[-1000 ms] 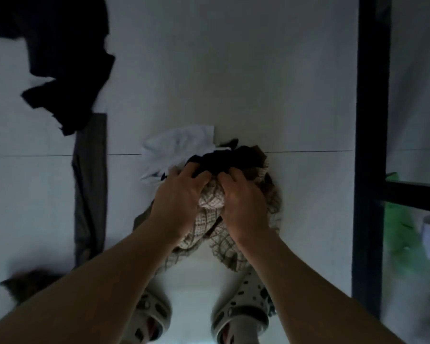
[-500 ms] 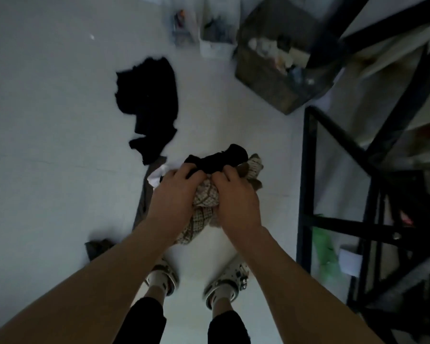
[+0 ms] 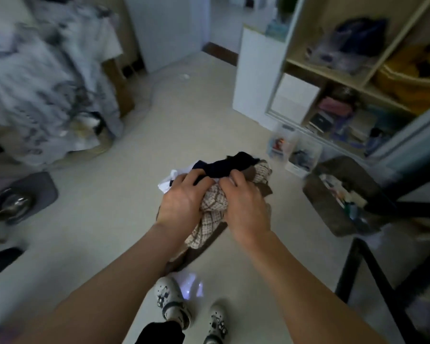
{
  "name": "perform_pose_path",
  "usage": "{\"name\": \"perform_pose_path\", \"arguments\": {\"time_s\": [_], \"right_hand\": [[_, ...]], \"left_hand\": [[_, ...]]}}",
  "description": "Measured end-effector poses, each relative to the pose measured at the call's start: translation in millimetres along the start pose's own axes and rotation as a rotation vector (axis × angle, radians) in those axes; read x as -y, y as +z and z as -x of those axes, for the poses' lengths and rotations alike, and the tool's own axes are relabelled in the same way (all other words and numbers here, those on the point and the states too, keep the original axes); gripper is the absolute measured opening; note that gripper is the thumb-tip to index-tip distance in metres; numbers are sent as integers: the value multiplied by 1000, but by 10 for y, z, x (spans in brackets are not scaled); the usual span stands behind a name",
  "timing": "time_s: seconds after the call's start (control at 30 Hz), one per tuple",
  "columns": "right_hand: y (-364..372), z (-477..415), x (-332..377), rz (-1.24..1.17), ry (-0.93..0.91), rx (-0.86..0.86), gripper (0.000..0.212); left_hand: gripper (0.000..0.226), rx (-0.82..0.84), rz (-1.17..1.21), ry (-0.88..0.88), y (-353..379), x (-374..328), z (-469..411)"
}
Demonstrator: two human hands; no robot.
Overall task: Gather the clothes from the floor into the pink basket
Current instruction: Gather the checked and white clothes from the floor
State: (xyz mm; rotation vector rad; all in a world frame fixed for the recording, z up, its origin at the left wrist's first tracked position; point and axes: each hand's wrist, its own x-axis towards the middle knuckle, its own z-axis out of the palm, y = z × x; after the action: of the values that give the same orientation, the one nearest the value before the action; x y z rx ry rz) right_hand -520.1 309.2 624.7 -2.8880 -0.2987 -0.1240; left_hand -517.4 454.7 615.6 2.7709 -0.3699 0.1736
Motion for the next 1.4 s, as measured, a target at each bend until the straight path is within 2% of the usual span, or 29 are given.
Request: {"name": "perform_pose_path", "arguments": {"time_s": [0.13,0.33,0.63,0.9,1.2,1.4], "right_hand": [[-205,-111,728,-58,-212,-2,37],[-266,95,2163,-112,-552,-23,38],[61,1266,4639,-232,-930,24,26],[378,2426,6440,-315,-1178,102,22],[561,2816,8251,-396,-1453,108,21],[962,2856,9122,-437,-1546,228,23]], "left_hand": [[57,-119,-33,-172,-617,389,414],[51,-255,-106,-402,-1452,1091,1550],[42,-424,-229,-740,-2410,2105,4006],[49,-473,-291,-962,-2995,2728,5939],[49,-640,-443,-1184,-3582,3664,7058],[46,-689,-457,-1312,-3662,4330,7439]]}}
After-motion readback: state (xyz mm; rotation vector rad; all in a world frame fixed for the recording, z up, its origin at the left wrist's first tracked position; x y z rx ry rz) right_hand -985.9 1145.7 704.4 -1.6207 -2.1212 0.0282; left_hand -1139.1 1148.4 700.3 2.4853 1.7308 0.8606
